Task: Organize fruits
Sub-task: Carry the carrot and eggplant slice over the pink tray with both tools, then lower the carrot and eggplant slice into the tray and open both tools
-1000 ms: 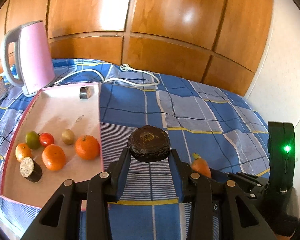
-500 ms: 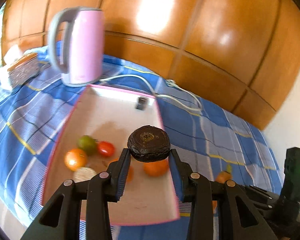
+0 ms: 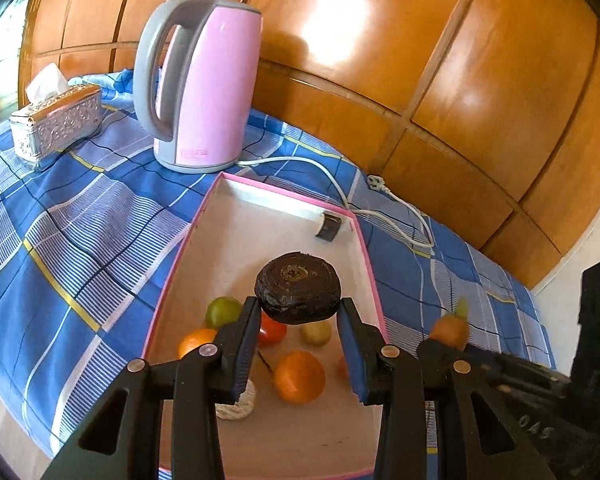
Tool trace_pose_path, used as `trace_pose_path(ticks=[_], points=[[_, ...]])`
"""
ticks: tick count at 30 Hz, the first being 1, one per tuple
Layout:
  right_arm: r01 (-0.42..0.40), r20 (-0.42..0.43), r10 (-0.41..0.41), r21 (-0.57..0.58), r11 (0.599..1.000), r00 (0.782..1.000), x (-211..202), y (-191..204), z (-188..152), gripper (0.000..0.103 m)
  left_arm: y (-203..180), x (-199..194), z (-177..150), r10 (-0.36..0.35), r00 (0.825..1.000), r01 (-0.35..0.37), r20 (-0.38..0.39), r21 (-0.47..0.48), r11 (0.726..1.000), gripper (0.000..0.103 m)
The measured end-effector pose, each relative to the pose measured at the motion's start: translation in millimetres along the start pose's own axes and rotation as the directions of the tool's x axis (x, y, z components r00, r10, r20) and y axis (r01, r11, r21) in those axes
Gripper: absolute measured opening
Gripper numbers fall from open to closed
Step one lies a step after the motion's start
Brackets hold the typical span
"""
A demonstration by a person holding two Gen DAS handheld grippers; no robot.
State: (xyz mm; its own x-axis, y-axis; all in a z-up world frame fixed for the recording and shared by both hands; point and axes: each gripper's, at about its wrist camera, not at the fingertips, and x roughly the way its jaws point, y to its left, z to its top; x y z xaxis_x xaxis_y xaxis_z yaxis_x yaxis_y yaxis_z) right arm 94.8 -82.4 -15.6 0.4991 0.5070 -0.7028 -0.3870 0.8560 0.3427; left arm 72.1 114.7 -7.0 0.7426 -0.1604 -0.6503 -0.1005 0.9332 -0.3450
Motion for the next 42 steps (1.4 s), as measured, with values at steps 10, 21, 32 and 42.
trace_pose_path(ticks=[10,21,32,42], points=[[-0.057,-0.001,0.057,-0.008,0.998,0.998,8.5,20.9,26.3,0.03,6.7,8.6,9.7,-0.011,1.0,0.011,0.008,0.007,1.0,0.03],[-0.022,-0.045,0.024,0.049,0.999,0.999,54.8,13.0,48.5,0.033,18.9,15.1,3.3,0.04,0.999,-0.041,-0.017,-0.014,0.999,0.03],[-0.002,-0.068,0.006,0.056,0.998,0.998,62.8,1.0,28.5,0.034,12.9,21.7,-8.9,0.086,0.995,-0.086,-0.042,0.007,0.996,0.03],[0.013,-0.077,-0.012,0.014,1.0,0.997,59.0,10.0,13.3,0.034,11.3,15.3,-10.4,0.14,0.989,-0.139,-0.038,0.009,0.99,0.03]])
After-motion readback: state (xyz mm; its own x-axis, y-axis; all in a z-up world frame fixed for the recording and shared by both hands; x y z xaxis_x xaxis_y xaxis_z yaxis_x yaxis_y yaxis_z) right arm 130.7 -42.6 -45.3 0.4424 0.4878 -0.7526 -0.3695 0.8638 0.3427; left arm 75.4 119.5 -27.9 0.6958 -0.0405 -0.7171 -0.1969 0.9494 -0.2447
